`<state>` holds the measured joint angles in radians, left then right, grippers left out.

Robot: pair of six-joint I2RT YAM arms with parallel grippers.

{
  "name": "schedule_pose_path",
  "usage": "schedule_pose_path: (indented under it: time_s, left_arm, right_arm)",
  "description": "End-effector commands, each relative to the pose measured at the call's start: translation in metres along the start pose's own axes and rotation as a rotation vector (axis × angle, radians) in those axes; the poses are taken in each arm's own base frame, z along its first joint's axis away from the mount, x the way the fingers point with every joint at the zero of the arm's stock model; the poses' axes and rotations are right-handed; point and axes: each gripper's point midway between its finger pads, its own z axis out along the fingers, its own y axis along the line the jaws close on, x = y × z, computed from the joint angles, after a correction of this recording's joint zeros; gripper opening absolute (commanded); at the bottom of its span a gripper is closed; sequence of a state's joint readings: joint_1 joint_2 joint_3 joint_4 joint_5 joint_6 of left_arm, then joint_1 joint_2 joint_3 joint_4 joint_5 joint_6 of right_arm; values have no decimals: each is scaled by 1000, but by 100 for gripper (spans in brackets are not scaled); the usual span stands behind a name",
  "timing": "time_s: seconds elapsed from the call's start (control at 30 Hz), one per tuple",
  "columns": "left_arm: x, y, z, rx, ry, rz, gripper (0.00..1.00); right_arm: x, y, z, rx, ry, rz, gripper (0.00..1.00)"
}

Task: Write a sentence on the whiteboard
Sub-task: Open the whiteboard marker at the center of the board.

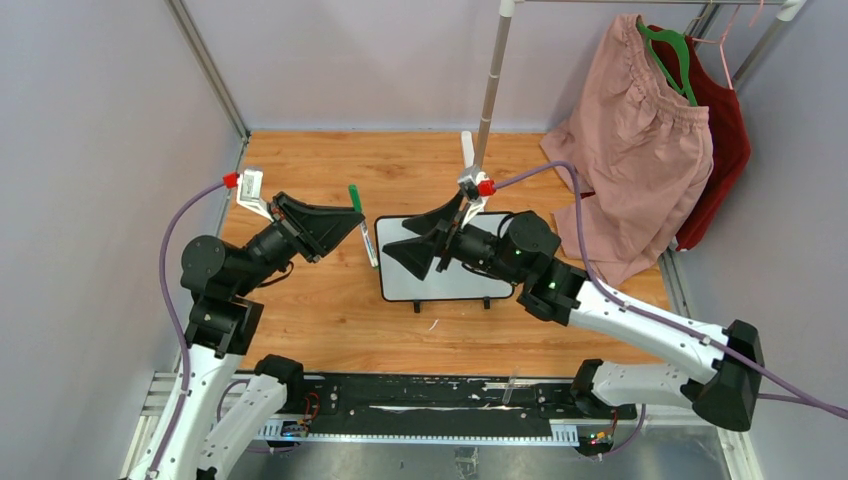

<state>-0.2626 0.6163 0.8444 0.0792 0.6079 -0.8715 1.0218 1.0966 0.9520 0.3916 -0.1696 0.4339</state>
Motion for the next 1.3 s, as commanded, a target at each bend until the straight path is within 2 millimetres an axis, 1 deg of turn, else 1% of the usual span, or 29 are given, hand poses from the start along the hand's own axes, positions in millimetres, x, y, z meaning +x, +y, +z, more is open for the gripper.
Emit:
schedule_pose_path:
  time_s: [0.0,0.17,0.27,0.5,0.6,0.73,0.77,0.83,0.87,0.9,0.97,1.0,1.03,1.13,1.27]
  left_arm:
    - [-2,-21,-3,75,1,2,0]
    - [1,-22,-5,81,-1,-11,0]
    - [0,-25,-6,89,-3,-16,0]
    - [-3,-30,-6,101,-3,-17,0]
    - [-3,-33,-6,108,-2,-16,0]
    - [-3,-33,-6,109,0,-16,0]
    - [-3,-34,-6,113,1,-14,0]
    - [-2,-36,-7,121,2,-5,0]
    - [-3,-37,-7,125,3,-1,2]
    - [-2,-37,-7,126,5,0,11]
    - [-1,-37,-7,128,10,-1,40]
    - [-1,-38,-7,130,11,0,51]
    - [-1,-38,-8,131,12,0,59]
    - [-2,-41,-7,148,11,8,66]
    - [-5,-48,-6,174,17,8,67]
  right_arm:
    - [-35,31,17,-118,-121,71,79]
    - [-36,42,33,-180,-115,112,76]
    - [-35,45,38,-202,-104,123,72]
    - [-27,51,48,-241,-64,149,57]
    - [-24,54,49,-257,-51,152,47]
    - [-20,59,49,-290,-27,150,32]
    - [-20,60,48,-297,-23,149,26]
    - [-17,61,47,-307,-11,144,12]
    - [-16,62,45,-308,-8,139,3]
    - [-14,61,43,-308,-3,132,0]
    - [-11,61,37,-306,12,106,0]
    - [-9,60,34,-301,23,93,0]
    - [-7,59,30,-298,31,79,0]
    - [-5,60,19,-299,55,50,0]
    - [-1,62,6,-303,86,20,0]
